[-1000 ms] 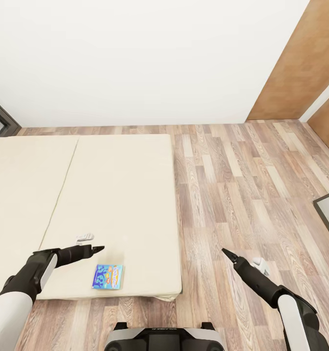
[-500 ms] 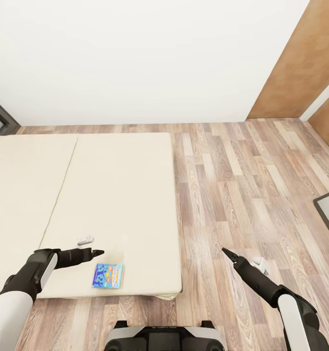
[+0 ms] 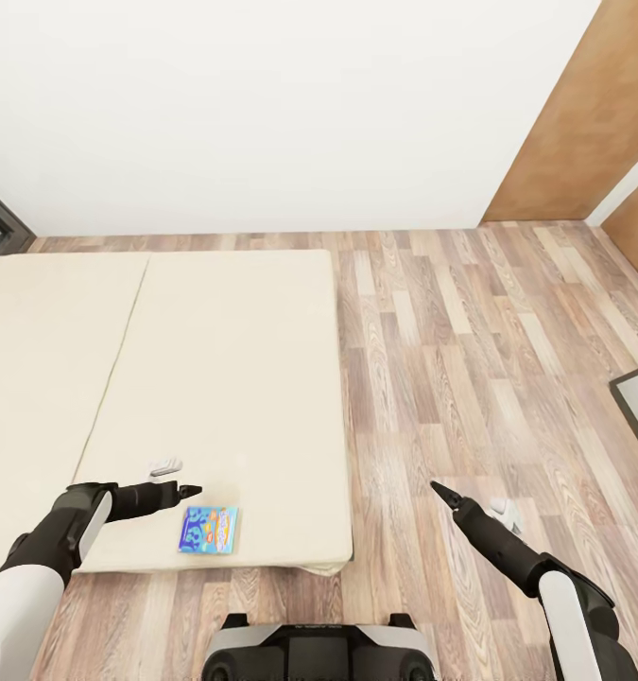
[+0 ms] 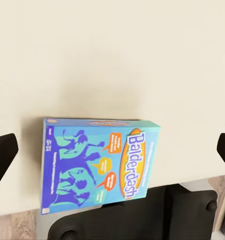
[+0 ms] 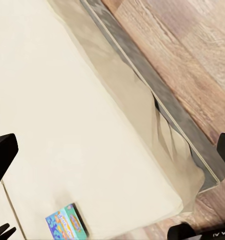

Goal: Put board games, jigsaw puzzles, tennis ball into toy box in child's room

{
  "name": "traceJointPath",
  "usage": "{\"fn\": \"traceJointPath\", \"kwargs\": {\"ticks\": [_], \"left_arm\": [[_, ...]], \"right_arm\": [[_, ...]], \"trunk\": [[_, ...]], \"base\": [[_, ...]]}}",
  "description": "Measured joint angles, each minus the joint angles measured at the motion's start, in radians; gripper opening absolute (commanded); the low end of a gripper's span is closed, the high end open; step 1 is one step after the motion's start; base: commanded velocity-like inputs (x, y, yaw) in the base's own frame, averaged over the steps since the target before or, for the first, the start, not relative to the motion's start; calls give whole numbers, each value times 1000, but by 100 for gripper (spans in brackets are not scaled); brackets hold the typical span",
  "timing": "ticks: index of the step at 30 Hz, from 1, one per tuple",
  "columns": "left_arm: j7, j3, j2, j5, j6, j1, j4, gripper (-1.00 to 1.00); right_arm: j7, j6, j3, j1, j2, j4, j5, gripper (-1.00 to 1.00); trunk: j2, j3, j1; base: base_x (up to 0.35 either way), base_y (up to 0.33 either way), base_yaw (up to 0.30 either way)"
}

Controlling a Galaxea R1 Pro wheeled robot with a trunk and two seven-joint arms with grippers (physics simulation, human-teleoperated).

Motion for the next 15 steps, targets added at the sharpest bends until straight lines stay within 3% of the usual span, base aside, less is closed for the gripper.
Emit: {"fn": "traceJointPath", "kwargs": {"ticks": [15], "left_arm": [[43,0,0,3,-2,0,0,100]], "right_arm": [[0,0,0,0,0,0,0,100]], "trunk": [[0,-24,0]], "base": [[0,0,0]]}}
